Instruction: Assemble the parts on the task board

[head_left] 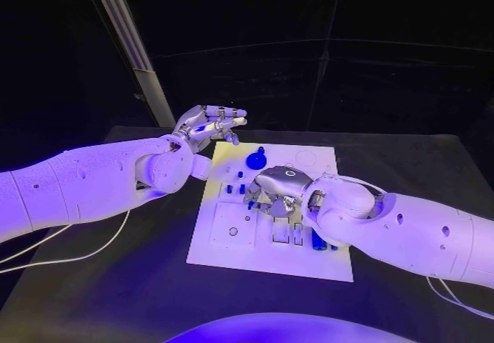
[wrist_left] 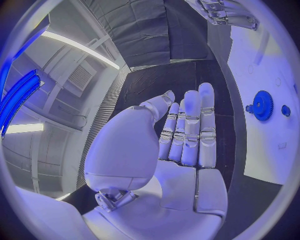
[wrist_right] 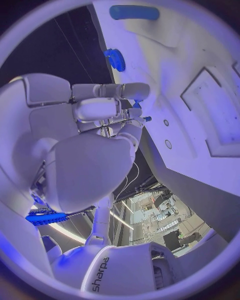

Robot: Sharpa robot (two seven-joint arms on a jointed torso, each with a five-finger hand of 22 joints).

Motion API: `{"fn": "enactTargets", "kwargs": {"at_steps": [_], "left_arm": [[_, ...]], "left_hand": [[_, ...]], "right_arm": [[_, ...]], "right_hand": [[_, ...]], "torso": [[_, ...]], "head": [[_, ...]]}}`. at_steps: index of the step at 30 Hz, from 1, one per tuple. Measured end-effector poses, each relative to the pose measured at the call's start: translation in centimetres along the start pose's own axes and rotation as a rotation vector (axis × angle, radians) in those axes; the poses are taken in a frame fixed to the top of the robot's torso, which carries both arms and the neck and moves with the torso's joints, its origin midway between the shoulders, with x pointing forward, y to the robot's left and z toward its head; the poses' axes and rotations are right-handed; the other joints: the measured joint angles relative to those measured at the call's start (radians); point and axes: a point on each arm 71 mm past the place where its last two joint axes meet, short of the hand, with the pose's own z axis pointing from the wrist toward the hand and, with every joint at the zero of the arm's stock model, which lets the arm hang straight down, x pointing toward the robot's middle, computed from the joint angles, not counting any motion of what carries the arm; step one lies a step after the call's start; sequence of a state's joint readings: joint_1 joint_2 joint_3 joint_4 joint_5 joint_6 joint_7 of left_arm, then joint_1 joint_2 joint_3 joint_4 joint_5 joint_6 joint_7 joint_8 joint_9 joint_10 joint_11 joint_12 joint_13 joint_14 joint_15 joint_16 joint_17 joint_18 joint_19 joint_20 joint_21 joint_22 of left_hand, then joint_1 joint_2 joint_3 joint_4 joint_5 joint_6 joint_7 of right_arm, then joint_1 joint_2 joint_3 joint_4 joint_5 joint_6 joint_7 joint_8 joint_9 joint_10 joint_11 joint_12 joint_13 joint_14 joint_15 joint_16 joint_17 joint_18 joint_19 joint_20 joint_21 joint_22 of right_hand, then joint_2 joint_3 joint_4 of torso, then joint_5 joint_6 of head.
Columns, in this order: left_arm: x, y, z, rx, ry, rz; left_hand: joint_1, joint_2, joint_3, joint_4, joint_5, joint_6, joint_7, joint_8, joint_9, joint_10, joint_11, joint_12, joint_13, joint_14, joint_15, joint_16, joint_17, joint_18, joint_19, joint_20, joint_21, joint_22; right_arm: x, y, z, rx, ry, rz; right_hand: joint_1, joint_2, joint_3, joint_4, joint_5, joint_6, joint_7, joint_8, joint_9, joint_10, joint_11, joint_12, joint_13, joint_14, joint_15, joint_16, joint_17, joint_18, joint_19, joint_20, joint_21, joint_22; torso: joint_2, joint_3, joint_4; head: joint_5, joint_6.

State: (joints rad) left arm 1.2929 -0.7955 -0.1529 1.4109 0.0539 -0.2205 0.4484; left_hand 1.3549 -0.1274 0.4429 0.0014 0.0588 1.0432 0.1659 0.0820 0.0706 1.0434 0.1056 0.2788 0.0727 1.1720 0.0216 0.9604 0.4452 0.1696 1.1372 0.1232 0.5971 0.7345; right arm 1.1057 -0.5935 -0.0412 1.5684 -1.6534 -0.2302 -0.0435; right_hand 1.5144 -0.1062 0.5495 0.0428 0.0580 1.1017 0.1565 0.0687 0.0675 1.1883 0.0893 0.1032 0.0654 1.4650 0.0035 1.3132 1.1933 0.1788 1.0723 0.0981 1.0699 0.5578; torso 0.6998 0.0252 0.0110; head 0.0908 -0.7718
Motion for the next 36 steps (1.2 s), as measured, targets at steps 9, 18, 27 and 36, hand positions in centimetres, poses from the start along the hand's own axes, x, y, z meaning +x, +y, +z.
{"fn": "enactTargets", "kwargs": {"at_steps": [9, 18, 27, 36], "left_arm": [[0.2, 0.0, 0.1, 0.000, 0.005, -0.001], [0.3, 0.0, 0.2, 0.000, 0.006, -0.001], [0.3, 0.0, 0.2, 0.000, 0.006, -0.001], [0.3, 0.0, 0.2, 0.000, 0.005, -0.001]], "left_hand": [[0.000, 0.000, 0.000, 0.000, 0.000, 0.000, 0.000, 0.000, 0.000, 0.000, 0.000, 0.000, 0.000, 0.000, 0.000, 0.000, 0.000, 0.000, 0.000, 0.000, 0.000, 0.000], [0.000, 0.000, 0.000, 0.000, 0.000, 0.000, 0.000, 0.000, 0.000, 0.000, 0.000, 0.004, 0.000, 0.000, 0.000, 0.000, 0.000, 0.000, 0.000, 0.000, 0.000, 0.000], [0.000, 0.000, 0.000, 0.000, 0.004, 0.000, 0.000, 0.000, 0.000, 0.000, 0.000, 0.004, -0.001, 0.000, 0.000, 0.000, -0.001, 0.000, 0.000, 0.000, 0.000, -0.001], [0.000, 0.000, 0.000, 0.000, 0.004, 0.000, 0.000, 0.000, 0.000, 0.000, 0.000, 0.004, -0.001, 0.000, 0.000, 0.000, -0.001, 0.000, 0.000, 0.000, 0.000, -0.001]], "right_arm": [[0.9, 0.4, 0.4, -0.010, 0.041, -0.007], [1.3, 0.6, 0.7, -0.019, 0.070, -0.021], [1.5, 0.8, 0.8, -0.023, 0.091, -0.033], [1.7, 0.8, 0.9, -0.023, 0.103, -0.048]], "right_hand": [[-0.004, 0.004, 0.002, -0.003, 0.004, 0.000, 0.000, 0.000, -0.001, 0.000, 0.000, -0.001, 0.000, 0.000, 0.000, 0.005, 0.001, 0.000, 0.000, 0.000, 0.000, 0.002], [-0.025, 0.004, 0.003, -0.003, 0.004, -0.001, -0.001, 0.000, -0.001, 0.000, 0.000, -0.001, 0.000, 0.000, 0.000, 0.005, 0.001, 0.000, 0.000, 0.000, 0.000, 0.002], [-0.025, 0.004, 0.002, -0.003, 0.004, -0.001, -0.001, 0.000, 0.000, 0.000, 0.000, -0.001, 0.000, 0.000, 0.000, 0.005, 0.001, 0.000, 0.000, 0.000, 0.000, 0.002], [-0.025, 0.004, 0.002, -0.003, 0.004, -0.002, -0.002, 0.000, 0.000, 0.000, 0.000, -0.001, 0.000, 0.000, 0.000, 0.005, 0.001, 0.000, 0.000, 0.000, 0.000, 0.002]], "torso": [[0.000, 0.0002, 0.0000], [0.000, 0.0011, -0.0007], [-0.001, 0.0013, -0.0018], [-0.001, 0.0013, -0.0018]], "head": [[0.013, -0.014], [0.021, -0.022], [0.027, -0.025], [0.029, -0.028]]}}
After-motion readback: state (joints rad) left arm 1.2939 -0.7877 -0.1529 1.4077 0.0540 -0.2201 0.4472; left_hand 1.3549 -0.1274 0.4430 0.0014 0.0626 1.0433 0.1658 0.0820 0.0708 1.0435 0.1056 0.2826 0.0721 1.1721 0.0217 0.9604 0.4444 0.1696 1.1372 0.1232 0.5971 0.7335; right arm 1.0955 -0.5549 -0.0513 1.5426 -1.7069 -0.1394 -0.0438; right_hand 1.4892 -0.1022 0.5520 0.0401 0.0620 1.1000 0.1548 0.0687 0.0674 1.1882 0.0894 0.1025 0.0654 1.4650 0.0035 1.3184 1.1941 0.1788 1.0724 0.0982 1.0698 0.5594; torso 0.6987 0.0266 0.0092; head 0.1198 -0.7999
